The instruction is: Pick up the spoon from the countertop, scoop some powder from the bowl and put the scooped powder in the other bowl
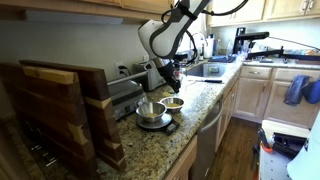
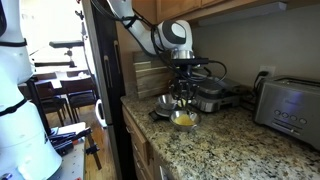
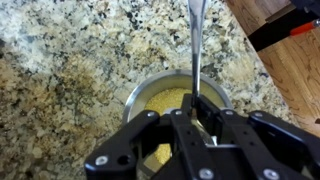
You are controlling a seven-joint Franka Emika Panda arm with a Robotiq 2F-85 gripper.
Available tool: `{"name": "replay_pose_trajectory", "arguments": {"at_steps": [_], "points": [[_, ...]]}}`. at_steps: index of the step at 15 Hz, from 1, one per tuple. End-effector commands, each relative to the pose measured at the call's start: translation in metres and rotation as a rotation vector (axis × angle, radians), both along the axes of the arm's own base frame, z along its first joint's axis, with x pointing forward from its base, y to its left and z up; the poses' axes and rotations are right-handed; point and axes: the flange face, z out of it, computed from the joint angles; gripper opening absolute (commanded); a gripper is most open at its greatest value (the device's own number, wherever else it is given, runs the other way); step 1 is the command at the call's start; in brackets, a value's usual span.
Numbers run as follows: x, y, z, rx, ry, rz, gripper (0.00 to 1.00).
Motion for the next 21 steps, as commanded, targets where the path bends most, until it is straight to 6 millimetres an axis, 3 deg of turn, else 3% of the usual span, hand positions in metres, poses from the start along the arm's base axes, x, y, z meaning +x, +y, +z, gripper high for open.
{"name": "replay_pose_trajectory", "arguments": {"at_steps": [1, 10, 21], "points": [[-0.011, 0.016, 0.016, 0.011, -0.008, 0.070, 0.04], [-0.003, 0.076, 0.018, -0.040, 0.006, 0.242, 0.04], [-0.004, 0.121, 0.008, -0.225, -0.143, 0.382, 0.04]]}}
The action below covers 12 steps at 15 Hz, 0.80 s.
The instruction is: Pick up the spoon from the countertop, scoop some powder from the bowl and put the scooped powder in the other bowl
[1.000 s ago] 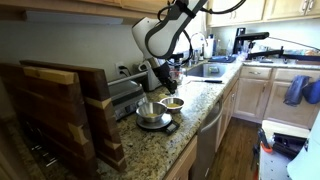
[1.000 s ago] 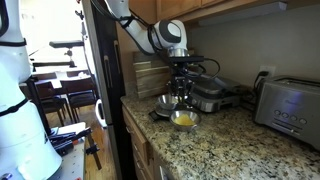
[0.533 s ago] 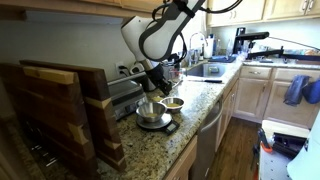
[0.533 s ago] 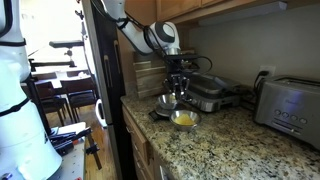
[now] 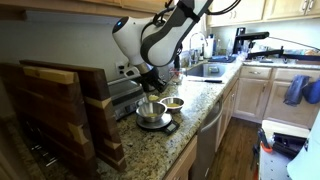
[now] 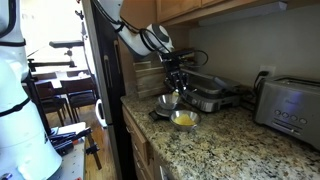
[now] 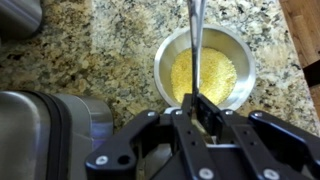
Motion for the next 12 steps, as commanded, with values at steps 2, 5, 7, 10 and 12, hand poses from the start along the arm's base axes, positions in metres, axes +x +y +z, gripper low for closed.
{"name": "replay_pose_trajectory", "arguments": {"at_steps": [2, 5, 7, 10, 12], "points": [[-0.013, 0.014, -0.006, -0.019, -0.101, 0.041, 0.04], [-0.020, 0.019, -0.012, -0.013, -0.147, 0.055, 0.04], [-0.025, 0.021, -0.015, -0.017, -0.179, 0.066, 0.04], [-0.032, 0.025, -0.020, -0.023, -0.243, 0.077, 0.04], [-0.038, 0.027, -0.022, -0.031, -0.292, 0.084, 0.04]]}}
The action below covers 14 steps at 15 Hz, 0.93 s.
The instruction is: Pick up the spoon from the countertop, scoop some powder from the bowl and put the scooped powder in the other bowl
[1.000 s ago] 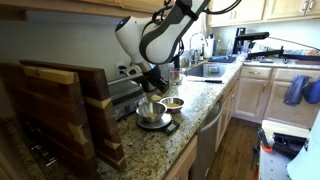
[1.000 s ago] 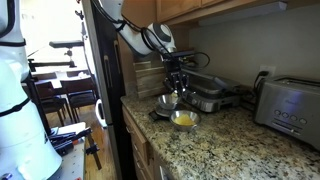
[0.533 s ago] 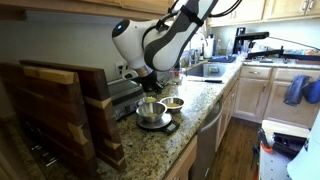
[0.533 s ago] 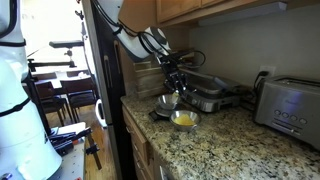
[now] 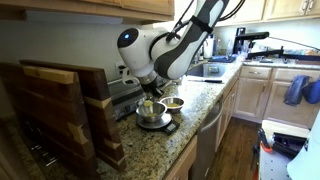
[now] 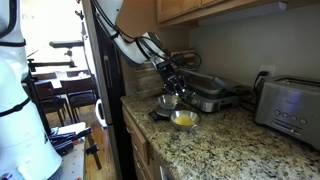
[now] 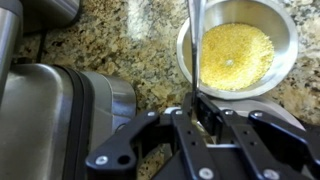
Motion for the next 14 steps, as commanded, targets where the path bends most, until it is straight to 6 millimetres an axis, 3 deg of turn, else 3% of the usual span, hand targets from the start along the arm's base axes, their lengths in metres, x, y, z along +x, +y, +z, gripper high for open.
{"name": "replay_pose_trajectory", "arguments": {"at_steps": [1, 9, 14], "points": [[-0.024, 0.004, 0.006, -0.009, -0.108, 0.021, 0.04], [-0.055, 0.008, -0.005, -0.088, -0.230, 0.062, 0.04], [-0.075, 0.019, -0.002, -0.126, -0.345, 0.126, 0.04]]}}
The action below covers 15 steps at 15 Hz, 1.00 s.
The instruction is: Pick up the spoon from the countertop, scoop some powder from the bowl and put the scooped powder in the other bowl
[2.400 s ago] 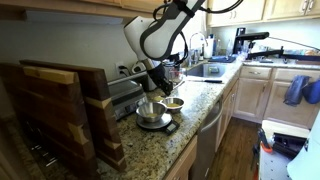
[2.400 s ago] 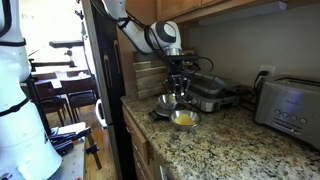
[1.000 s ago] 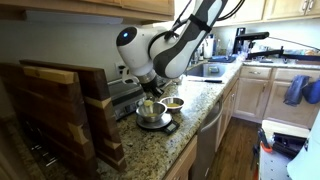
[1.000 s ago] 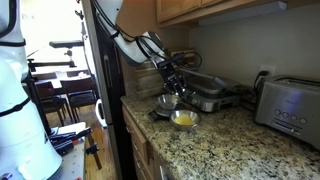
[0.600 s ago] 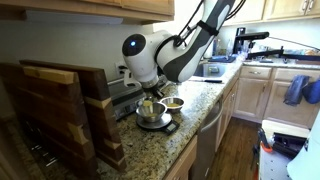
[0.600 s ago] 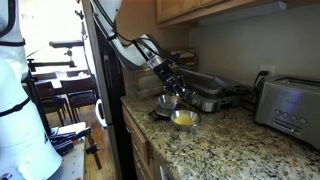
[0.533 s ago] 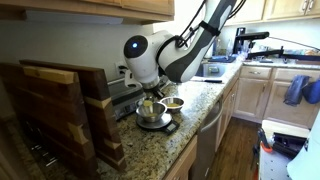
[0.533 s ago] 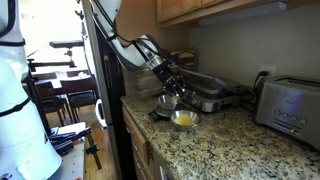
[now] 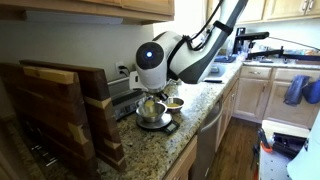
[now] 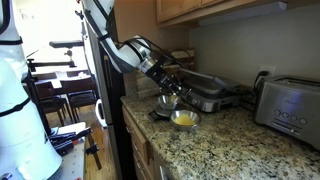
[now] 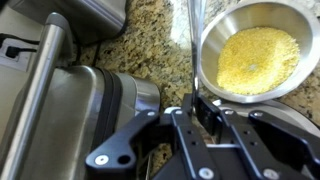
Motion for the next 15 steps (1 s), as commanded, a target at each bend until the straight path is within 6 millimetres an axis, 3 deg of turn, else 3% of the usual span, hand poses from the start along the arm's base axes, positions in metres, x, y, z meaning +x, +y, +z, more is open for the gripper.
{"name": "replay_pose_trajectory", "arguments": {"at_steps": [1, 10, 15], "points": [[-0.029, 0.008, 0.015, -0.034, -0.106, 0.048, 0.04], [-0.045, -0.003, 0.005, -0.143, -0.269, 0.149, 0.04], [-0.053, -0.003, 0.005, -0.111, -0.398, 0.126, 0.04]]}}
